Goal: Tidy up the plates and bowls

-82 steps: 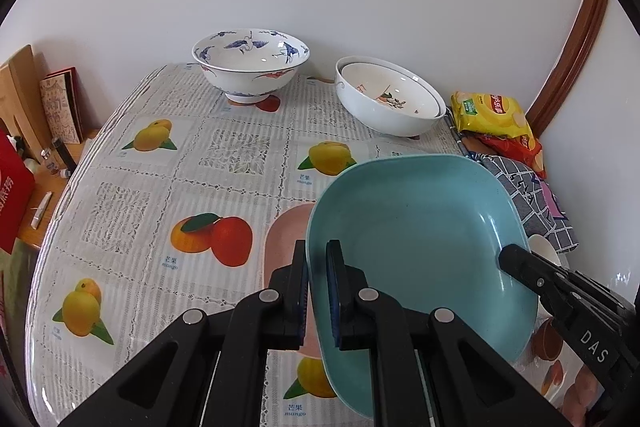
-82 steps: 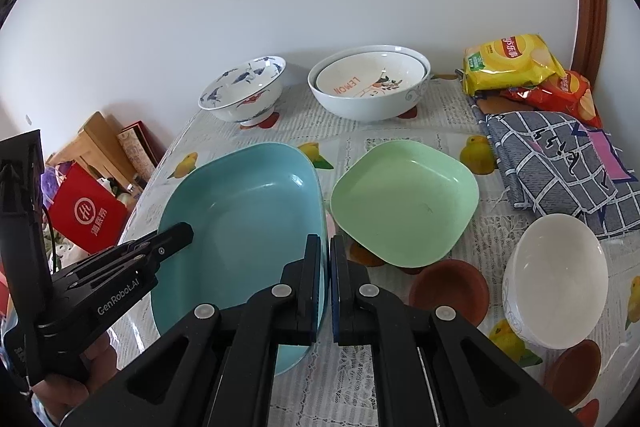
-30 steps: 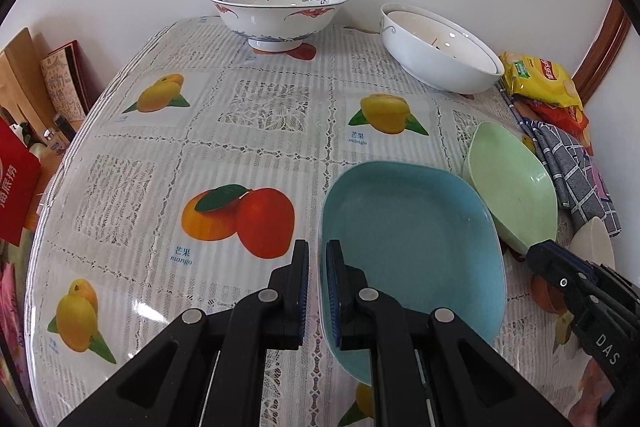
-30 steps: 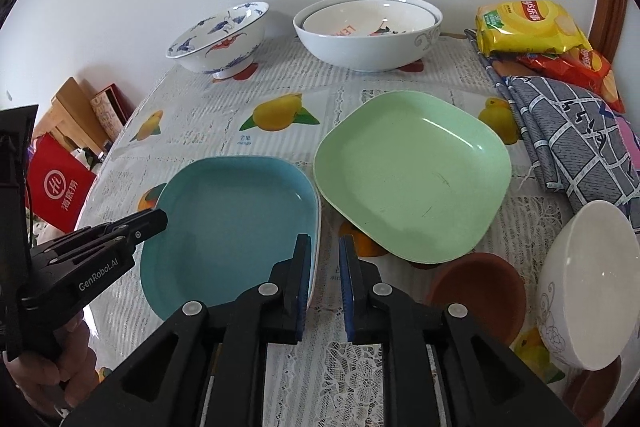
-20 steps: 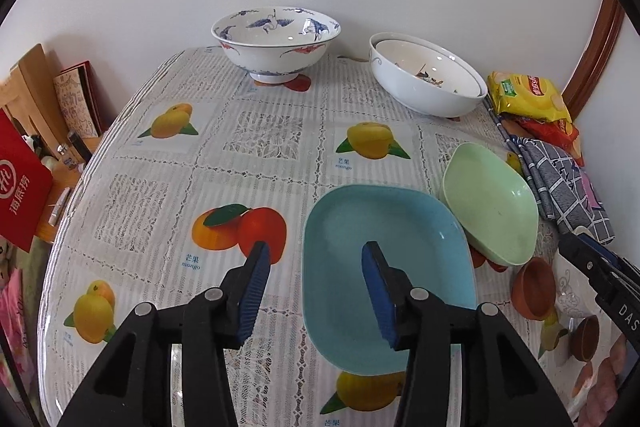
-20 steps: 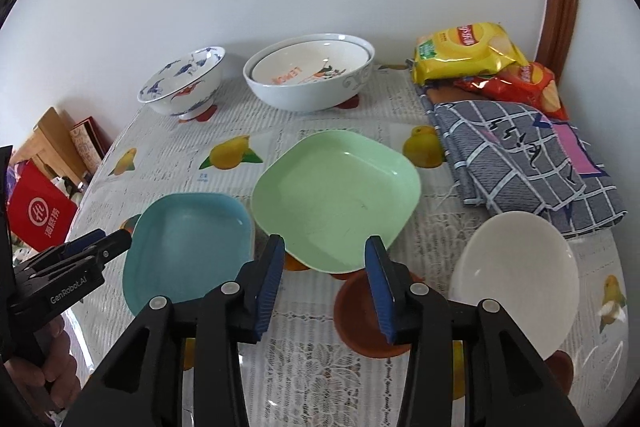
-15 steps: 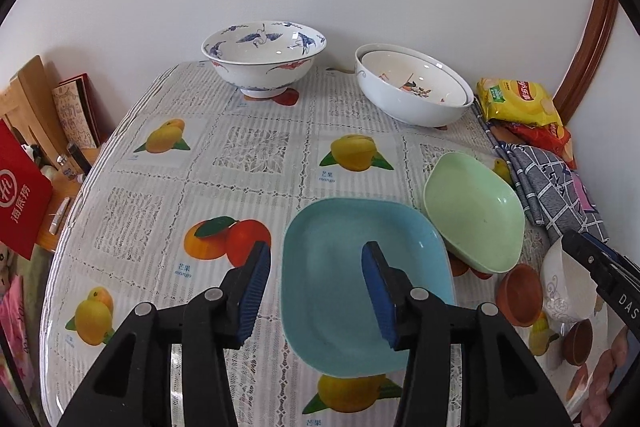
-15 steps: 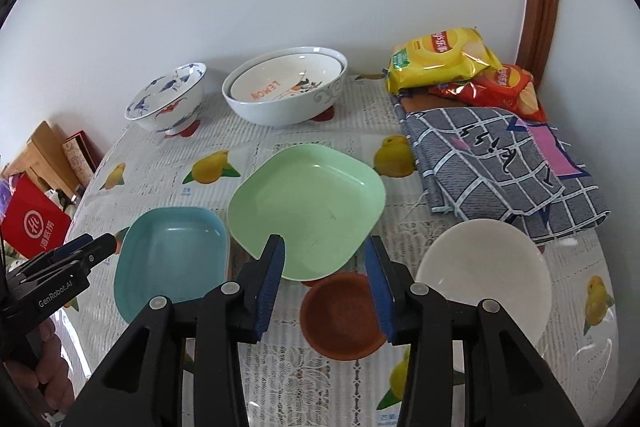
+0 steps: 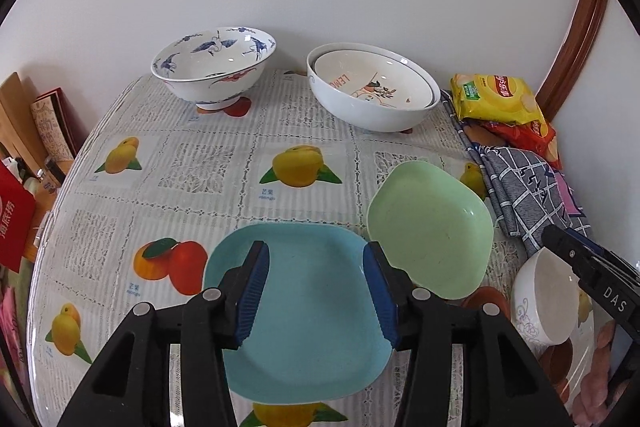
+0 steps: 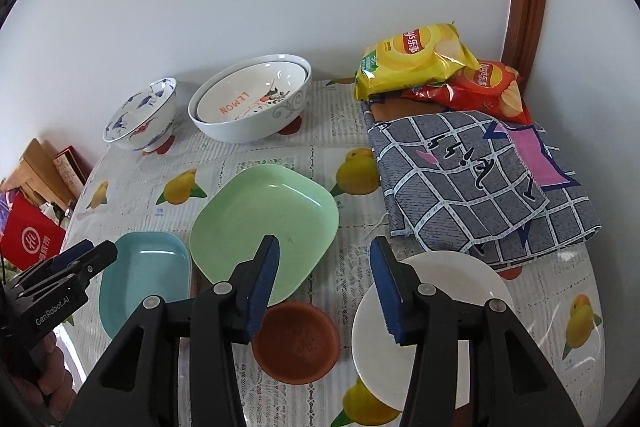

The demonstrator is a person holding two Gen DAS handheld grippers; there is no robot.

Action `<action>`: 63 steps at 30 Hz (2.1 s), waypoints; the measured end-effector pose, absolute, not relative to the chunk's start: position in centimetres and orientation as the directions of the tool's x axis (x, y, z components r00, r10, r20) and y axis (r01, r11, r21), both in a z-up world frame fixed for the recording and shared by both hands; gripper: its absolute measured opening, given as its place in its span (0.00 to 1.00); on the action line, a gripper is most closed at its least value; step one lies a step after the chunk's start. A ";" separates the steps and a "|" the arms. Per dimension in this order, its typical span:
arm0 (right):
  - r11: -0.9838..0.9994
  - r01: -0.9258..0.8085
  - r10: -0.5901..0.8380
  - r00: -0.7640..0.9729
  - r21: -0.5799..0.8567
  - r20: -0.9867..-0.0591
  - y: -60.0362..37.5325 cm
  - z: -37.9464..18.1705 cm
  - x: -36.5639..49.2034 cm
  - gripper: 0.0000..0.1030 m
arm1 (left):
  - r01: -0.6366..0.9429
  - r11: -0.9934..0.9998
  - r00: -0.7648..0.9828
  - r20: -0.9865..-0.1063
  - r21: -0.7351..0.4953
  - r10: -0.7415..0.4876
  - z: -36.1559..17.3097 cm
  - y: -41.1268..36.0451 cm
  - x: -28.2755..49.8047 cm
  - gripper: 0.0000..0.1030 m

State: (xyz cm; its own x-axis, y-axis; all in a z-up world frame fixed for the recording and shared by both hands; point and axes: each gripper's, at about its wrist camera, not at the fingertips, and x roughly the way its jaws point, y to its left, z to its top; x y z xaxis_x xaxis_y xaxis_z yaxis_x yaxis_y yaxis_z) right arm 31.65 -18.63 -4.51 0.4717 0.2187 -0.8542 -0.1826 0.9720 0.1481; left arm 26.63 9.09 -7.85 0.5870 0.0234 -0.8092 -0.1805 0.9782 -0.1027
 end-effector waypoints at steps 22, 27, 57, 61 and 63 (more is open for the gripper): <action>0.965 -0.221 0.215 0.376 0.138 -0.902 -16.4 -10.4 38.1 0.41 | -0.136 0.983 0.526 -0.850 -0.121 -0.032 -12.7 6.4 34.8 0.54; 0.966 -0.225 0.198 0.343 0.124 -0.918 -15.9 -11.7 39.2 0.35 | -0.123 0.985 0.504 -0.863 -0.120 -0.042 -14.0 5.9 36.2 0.54; 0.966 -0.167 0.251 0.450 0.196 -0.857 -17.8 -7.0 37.8 0.07 | -0.042 0.987 0.600 -0.793 -0.157 -0.101 -9.2 5.1 33.4 0.14; 0.964 -0.162 0.265 0.471 0.213 -0.842 -18.3 -5.0 36.3 0.07 | -0.034 0.988 0.618 -0.780 -0.152 -0.099 -7.4 4.7 31.4 0.14; 0.962 -0.160 0.271 0.480 0.220 -0.835 -18.6 -3.9 35.3 0.07 | -0.033 0.989 0.629 -0.772 -0.146 -0.093 -6.5 4.5 30.3 0.14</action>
State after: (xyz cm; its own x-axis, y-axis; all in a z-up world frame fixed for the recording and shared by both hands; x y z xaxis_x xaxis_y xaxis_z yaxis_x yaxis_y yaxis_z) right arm 35.26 -18.58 -3.87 0.4799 0.2706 -0.8345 -0.1600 0.9623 0.2200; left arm 30.31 4.49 -6.52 0.6287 -0.0935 -0.7720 -0.0329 0.9887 -0.1465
